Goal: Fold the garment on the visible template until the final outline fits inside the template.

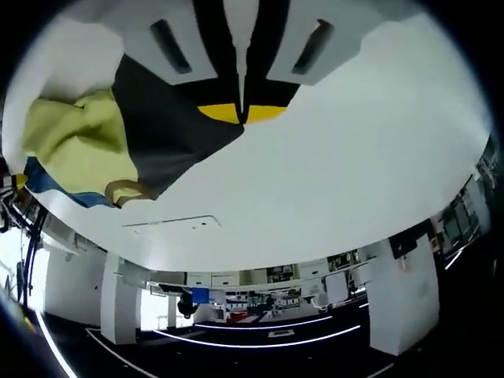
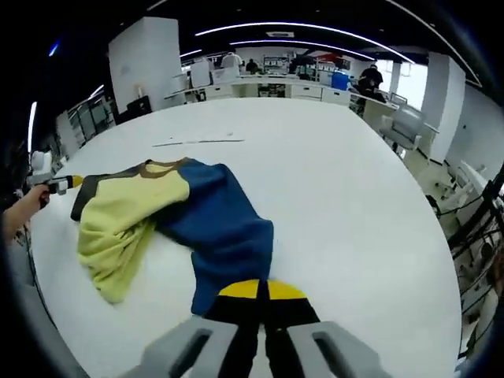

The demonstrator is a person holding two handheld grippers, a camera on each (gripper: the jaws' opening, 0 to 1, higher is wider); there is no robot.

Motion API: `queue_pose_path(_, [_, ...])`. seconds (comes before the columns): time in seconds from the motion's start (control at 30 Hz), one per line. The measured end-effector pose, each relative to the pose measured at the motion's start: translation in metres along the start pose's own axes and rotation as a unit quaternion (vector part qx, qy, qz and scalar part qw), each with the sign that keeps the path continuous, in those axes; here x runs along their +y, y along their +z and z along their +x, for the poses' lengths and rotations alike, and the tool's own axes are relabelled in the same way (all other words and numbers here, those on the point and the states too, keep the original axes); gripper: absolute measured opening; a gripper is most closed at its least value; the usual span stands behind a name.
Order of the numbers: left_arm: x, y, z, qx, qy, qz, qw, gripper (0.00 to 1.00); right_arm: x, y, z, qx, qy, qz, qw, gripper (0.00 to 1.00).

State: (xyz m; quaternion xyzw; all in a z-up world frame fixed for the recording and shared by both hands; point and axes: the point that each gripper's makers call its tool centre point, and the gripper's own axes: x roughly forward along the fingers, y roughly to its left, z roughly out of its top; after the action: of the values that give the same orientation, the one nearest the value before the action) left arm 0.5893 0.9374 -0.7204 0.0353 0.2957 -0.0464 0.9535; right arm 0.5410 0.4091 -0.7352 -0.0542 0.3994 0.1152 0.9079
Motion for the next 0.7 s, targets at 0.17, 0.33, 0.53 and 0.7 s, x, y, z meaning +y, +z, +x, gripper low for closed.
queue_pose_path(0.17, [0.004, -0.002, 0.002, 0.005, 0.008, 0.009, 0.9999, 0.0, -0.022, 0.003, 0.007, 0.003, -0.025, -0.003, 0.9997, 0.0])
queue_pose_path(0.33, [0.007, -0.003, 0.003, 0.01, 0.019, 0.022, 0.9995, 0.0, -0.043, 0.002, 0.013, 0.013, -0.039, 0.002, 0.9991, 0.0])
queue_pose_path(0.53, [0.007, -0.002, 0.005, 0.013, 0.024, 0.035, 0.999, 0.0, -0.062, 0.005, 0.016, 0.025, -0.056, -0.018, 0.9979, 0.0])
queue_pose_path(0.7, [0.008, -0.003, 0.005, 0.017, 0.028, 0.039, 0.9987, 0.0, -0.076, 0.008, 0.02, 0.037, -0.074, -0.035, 0.9959, 0.0])
